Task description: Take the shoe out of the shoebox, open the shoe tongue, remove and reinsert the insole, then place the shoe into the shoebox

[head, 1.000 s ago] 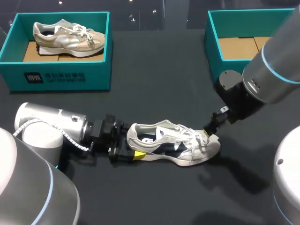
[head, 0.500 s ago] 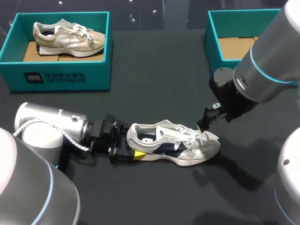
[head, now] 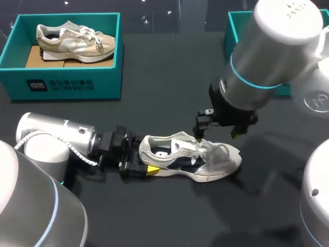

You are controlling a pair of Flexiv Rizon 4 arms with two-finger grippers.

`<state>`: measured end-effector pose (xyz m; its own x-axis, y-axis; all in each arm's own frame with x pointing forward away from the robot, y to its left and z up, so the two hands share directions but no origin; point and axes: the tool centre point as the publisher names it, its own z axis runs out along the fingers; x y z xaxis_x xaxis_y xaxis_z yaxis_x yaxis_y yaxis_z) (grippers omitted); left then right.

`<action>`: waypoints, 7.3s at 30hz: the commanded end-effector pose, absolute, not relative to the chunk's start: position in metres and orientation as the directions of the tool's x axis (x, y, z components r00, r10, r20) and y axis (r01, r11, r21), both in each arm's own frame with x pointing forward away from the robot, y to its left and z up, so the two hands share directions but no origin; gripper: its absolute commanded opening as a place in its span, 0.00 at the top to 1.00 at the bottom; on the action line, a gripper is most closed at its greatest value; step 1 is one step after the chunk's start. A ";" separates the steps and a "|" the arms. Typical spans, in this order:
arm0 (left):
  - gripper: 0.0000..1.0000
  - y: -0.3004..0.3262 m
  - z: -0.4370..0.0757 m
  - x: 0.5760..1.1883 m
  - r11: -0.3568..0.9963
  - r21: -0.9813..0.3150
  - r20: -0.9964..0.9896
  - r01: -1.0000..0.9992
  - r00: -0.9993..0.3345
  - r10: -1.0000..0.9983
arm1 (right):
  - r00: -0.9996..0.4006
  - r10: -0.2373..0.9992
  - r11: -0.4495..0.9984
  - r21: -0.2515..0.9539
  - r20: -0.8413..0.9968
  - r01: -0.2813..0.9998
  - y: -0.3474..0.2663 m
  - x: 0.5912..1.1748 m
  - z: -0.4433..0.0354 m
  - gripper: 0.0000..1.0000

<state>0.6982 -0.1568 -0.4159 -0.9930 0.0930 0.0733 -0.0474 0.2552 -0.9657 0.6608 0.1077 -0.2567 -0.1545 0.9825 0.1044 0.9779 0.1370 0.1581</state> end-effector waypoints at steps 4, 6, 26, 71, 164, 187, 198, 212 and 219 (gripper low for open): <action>1.00 -0.157 -0.418 0.701 0.256 -0.965 0.074 -0.048 -0.993 0.093 | -0.117 0.993 0.120 0.111 -0.033 0.987 0.162 0.682 -0.274 0.00; 1.00 -0.157 -0.418 0.701 0.256 -0.965 0.074 -0.048 -0.993 0.093 | -0.101 0.994 0.105 0.108 -0.047 0.989 0.169 0.682 -0.276 0.00; 1.00 -0.157 -0.418 0.701 0.256 -0.965 0.074 -0.048 -0.993 0.093 | -0.122 0.982 0.134 0.070 -0.147 0.989 0.181 0.688 -0.280 0.00; 1.00 -0.157 -0.418 0.701 0.256 -0.965 0.074 -0.048 -0.993 0.093 | 0.065 0.895 -0.028 0.090 -0.441 0.996 0.197 0.683 -0.330 0.02; 1.00 -0.157 -0.418 0.701 0.256 -0.965 0.074 -0.048 -0.993 0.093 | 0.106 0.977 -0.096 0.066 -0.187 0.993 0.093 0.688 -0.315 1.00; 1.00 -0.157 -0.418 0.701 0.256 -0.965 0.074 -0.048 -0.993 0.093 | 0.077 0.990 -0.071 0.063 -0.114 0.995 0.075 0.683 -0.331 1.00; 1.00 -0.157 -0.418 0.701 0.256 -0.965 0.074 -0.048 -0.993 0.093 | 0.102 0.986 -0.098 0.037 -0.130 0.995 0.060 0.686 -0.343 1.00; 1.00 -0.157 -0.418 0.701 0.256 -0.965 0.074 -0.048 -0.993 0.093 | 0.143 0.979 -0.143 0.009 -0.144 0.990 0.058 0.687 -0.347 0.35; 1.00 -0.157 -0.418 0.701 0.256 -0.965 0.074 -0.048 -0.993 0.093 | 0.152 0.972 -0.154 0.005 -0.181 0.988 0.055 0.687 -0.338 0.33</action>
